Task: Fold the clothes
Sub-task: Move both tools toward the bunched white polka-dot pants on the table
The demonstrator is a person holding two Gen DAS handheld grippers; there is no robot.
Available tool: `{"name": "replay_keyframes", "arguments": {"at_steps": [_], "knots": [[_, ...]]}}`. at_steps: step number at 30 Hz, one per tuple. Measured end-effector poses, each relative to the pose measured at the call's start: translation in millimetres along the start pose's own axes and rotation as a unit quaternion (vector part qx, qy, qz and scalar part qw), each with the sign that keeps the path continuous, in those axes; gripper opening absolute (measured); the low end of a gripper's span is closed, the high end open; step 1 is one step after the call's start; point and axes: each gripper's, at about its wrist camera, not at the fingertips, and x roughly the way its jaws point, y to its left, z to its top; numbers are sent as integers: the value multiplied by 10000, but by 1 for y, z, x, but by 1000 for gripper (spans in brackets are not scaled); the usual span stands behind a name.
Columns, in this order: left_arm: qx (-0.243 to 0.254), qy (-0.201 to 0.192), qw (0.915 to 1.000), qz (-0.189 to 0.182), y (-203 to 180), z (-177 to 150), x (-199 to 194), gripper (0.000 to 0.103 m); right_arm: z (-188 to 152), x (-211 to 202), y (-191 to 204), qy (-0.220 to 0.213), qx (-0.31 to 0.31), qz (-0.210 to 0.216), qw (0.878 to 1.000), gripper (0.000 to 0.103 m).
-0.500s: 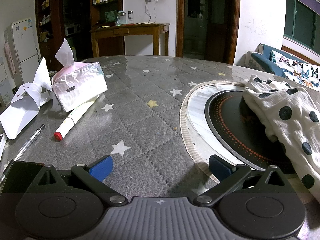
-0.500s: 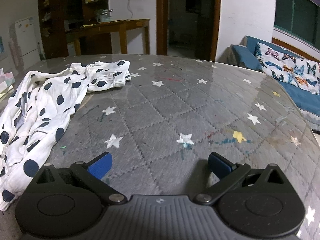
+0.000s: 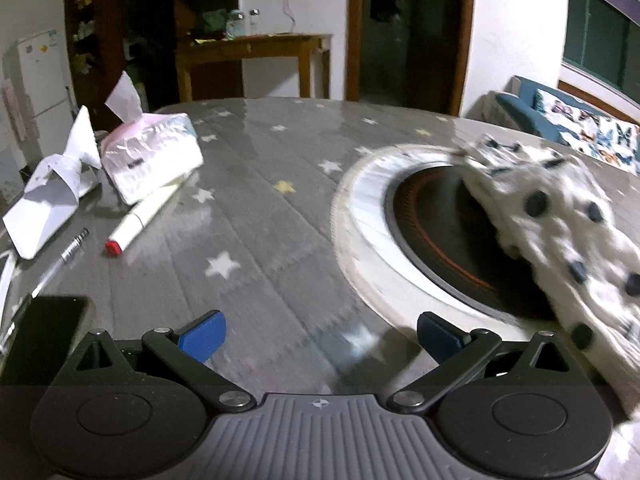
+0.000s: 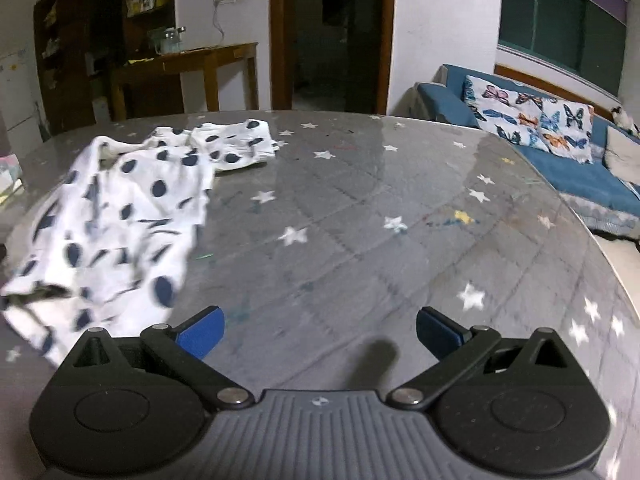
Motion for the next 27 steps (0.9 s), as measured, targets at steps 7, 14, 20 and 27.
{"name": "replay_keyframes", "arguments": {"at_steps": [7,14,20,27], "knots": [[-41,26,9991,-428,-23,-14,-34,103,-7,-36,39,-107,121,54,9999,103],[69,93,9978,-656,-49,-24,-57,103,-20,-51,72,-189,448,97,9988,103],[229,80,9968,-767,-60,-29,-67,103,-30,-54,90,-150,504,83,9986,103],[393,71,9963,-761,-71,-35,-71,103,-39,-57,103,-128,532,3,9985,103]]}}
